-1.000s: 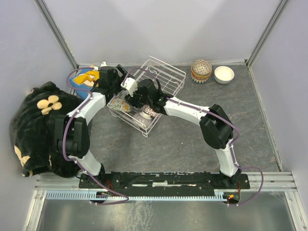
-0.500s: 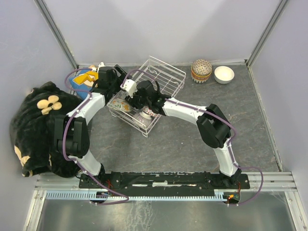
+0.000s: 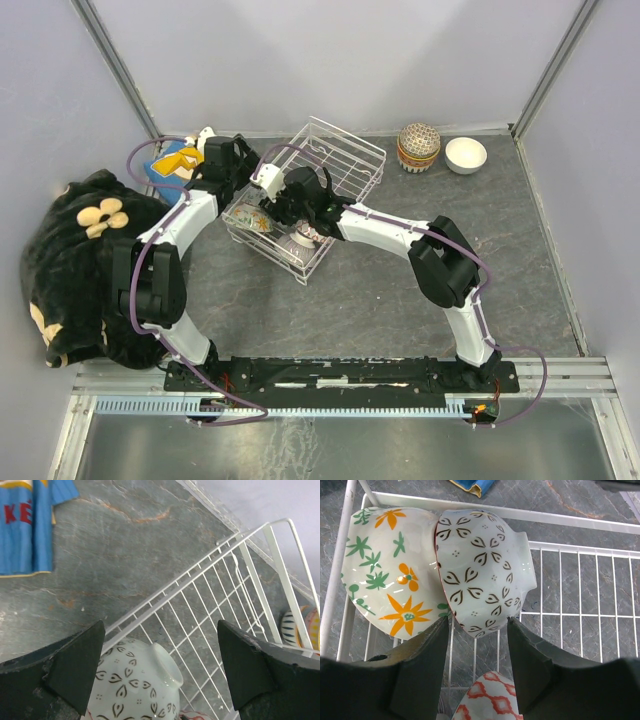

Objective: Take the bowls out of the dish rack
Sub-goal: Adjust the bowl in the dish rack.

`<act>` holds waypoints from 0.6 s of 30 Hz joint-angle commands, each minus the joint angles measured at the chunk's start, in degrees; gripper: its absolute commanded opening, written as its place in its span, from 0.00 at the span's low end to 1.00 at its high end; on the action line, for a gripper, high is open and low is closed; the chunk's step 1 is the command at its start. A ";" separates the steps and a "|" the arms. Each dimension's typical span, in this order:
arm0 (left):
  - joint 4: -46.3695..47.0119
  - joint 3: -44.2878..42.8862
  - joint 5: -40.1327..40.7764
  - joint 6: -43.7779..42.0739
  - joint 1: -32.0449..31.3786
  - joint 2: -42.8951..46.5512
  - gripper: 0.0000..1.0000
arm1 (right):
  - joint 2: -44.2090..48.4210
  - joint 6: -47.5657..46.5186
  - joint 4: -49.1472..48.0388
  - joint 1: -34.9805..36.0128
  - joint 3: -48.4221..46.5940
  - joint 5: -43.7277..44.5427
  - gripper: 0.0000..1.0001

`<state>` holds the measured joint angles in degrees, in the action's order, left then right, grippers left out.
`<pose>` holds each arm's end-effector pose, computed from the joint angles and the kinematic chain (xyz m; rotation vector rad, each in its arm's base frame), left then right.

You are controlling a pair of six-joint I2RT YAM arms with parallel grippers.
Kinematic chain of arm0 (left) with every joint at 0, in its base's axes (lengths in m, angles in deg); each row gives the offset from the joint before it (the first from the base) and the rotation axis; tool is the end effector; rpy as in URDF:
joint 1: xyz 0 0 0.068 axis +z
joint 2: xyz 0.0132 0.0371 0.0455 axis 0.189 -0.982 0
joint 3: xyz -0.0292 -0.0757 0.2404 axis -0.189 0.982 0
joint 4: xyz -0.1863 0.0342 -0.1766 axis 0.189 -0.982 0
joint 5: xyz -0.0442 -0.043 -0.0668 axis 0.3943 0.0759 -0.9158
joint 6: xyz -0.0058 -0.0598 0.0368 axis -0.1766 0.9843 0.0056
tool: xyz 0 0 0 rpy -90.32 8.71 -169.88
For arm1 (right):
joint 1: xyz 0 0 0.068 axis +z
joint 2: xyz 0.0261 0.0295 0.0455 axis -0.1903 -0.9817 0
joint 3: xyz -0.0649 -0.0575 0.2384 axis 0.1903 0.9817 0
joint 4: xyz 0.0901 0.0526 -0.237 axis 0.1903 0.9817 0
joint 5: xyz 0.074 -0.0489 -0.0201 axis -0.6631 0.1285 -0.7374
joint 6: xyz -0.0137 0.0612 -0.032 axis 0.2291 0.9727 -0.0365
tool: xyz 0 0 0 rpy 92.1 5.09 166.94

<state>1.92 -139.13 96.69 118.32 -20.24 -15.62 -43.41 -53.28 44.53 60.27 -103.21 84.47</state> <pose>0.3964 -0.0576 0.2396 -0.6973 2.0148 -0.4108 0.3286 0.3858 0.2114 -1.0637 1.7842 0.4592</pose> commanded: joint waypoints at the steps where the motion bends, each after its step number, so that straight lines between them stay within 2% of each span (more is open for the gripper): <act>1: -1.16 -2.79 6.26 -7.68 0.22 0.80 0.99 | 0.27 -0.51 -3.56 0.29 -1.71 0.50 0.58; 10: -5.59 -3.89 12.28 -14.86 0.29 1.47 0.99 | 0.04 -0.33 -3.90 0.18 -1.98 0.93 0.58; 18: -6.82 -1.77 9.77 -16.09 0.27 3.23 0.99 | -0.41 0.61 -3.92 -0.41 -2.59 0.84 0.58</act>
<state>-4.85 -140.55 106.70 105.36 -20.24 -15.48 -43.44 -53.20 43.85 60.20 -103.21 84.62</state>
